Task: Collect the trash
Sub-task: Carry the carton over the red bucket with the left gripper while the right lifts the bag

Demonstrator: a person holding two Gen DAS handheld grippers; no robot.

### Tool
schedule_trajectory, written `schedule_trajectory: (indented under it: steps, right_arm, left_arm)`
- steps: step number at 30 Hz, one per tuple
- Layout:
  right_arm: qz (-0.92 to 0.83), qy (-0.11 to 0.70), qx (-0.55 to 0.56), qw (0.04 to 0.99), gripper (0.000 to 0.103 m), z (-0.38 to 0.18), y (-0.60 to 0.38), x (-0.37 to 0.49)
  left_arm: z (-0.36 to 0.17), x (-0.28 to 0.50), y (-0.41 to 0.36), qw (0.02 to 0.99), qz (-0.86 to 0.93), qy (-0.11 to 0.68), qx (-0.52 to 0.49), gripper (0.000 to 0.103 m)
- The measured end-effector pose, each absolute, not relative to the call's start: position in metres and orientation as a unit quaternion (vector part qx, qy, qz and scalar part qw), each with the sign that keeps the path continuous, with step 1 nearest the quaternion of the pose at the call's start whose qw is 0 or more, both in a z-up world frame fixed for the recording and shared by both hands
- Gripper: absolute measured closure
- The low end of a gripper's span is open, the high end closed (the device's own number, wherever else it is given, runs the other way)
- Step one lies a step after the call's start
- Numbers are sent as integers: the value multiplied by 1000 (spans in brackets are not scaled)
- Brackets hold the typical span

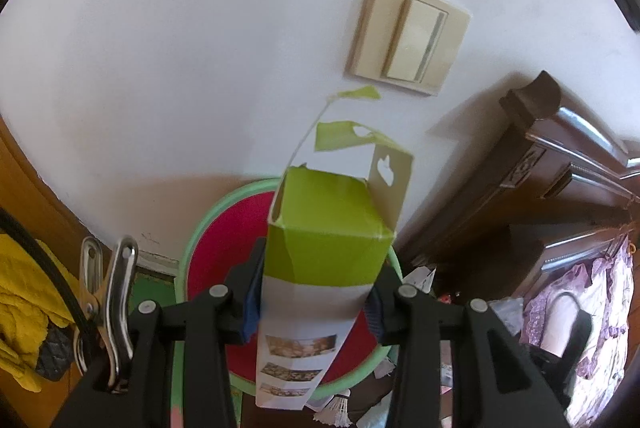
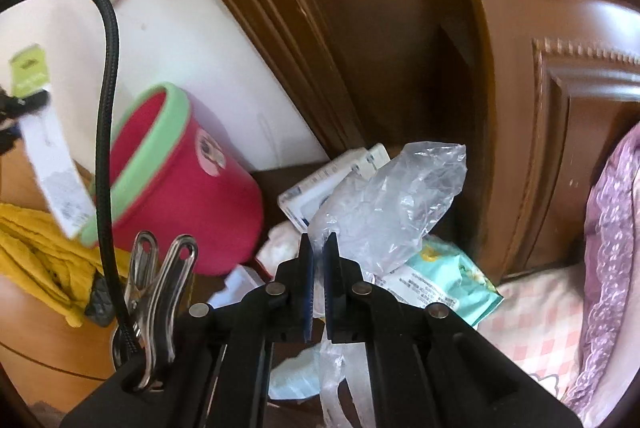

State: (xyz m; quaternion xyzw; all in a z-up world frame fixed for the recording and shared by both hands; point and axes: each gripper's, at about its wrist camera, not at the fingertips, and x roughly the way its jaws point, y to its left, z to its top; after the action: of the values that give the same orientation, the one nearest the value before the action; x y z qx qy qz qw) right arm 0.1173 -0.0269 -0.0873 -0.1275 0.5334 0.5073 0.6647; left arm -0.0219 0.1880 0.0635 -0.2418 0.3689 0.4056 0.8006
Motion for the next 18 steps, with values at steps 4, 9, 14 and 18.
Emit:
schedule_trajectory:
  steps: [4,9,14,18]
  right_arm:
    - [519,517,-120,670,98,-64,-26,110]
    - [532,498,-111,676,98,-39,-24,99]
    - [548,473,-103,683,98,-7,-27,87]
    - [555,460,-99,686,98,13,-28,80]
  left_arm:
    - [58,-18,192,802,406,370,-236,60]
    - [54,-20,198,803,405,367,-239,60]
    - [46,-22,206,803,401,368,-243,60]
    - [47,-22,206,806,392,371,-243,60]
